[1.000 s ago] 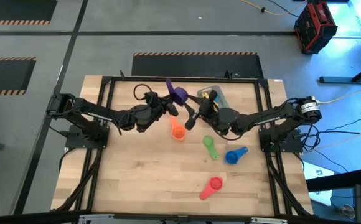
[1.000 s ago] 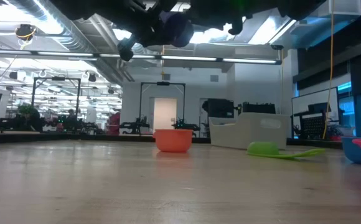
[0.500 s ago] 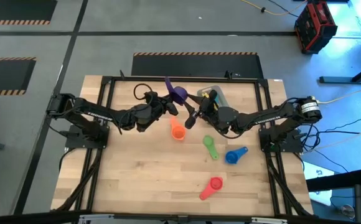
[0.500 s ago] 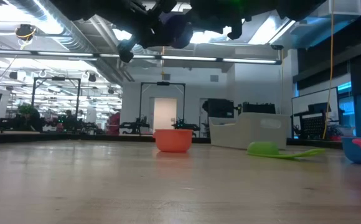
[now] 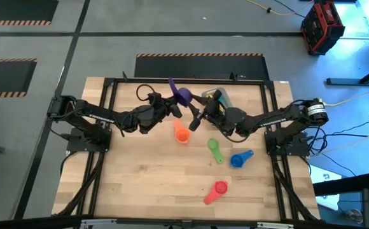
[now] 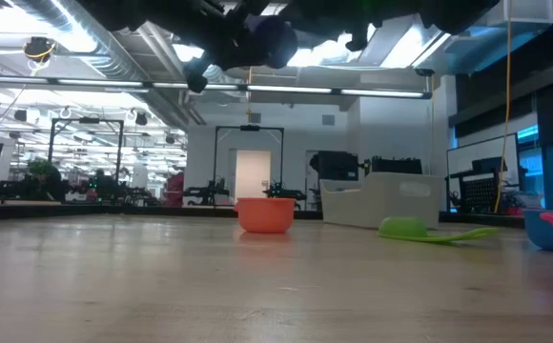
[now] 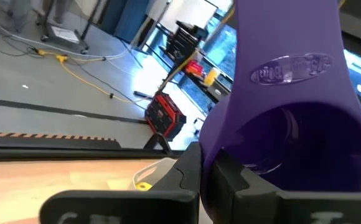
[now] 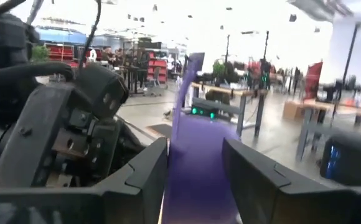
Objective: Nest measuring cups in basket
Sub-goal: Stack the violet measuring cup on top of the yellow measuring cup into the gray bin
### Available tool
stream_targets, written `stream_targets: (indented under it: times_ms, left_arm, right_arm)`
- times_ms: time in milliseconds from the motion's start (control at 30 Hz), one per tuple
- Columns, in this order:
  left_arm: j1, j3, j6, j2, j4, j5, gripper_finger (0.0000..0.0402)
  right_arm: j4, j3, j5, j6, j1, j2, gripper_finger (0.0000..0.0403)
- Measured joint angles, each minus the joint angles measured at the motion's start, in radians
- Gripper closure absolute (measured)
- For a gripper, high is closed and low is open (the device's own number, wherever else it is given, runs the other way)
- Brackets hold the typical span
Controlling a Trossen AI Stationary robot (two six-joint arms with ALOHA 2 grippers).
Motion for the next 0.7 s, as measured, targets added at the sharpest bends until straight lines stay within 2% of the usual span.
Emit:
stream_targets:
  times_ms: [167,367,433,500,700]
  left_arm:
    - [-0.001,0.001,0.056,0.001,-0.012,0.01,0.0399]
    - [-0.002,0.001,0.075,0.002,-0.068,-0.004,0.0399]
    - [-0.002,0.001,0.077,0.002,-0.087,0.001,0.0399]
    - [-0.002,0.001,0.077,0.003,-0.112,0.02,0.0399]
    - [-0.018,0.0,0.095,0.003,-0.165,0.076,0.0399]
  right_arm:
    - [-0.008,0.0,-0.005,-0.103,0.013,-0.012,0.0242]
    - [-0.03,0.0,0.0,-0.106,0.037,-0.073,0.0242]
    - [-0.031,0.0,-0.031,-0.093,0.035,-0.097,0.0242]
    - [-0.034,0.0,-0.109,-0.043,0.02,-0.117,0.0242]
    - [-0.076,0.003,-0.486,0.265,-0.093,-0.129,0.0242]
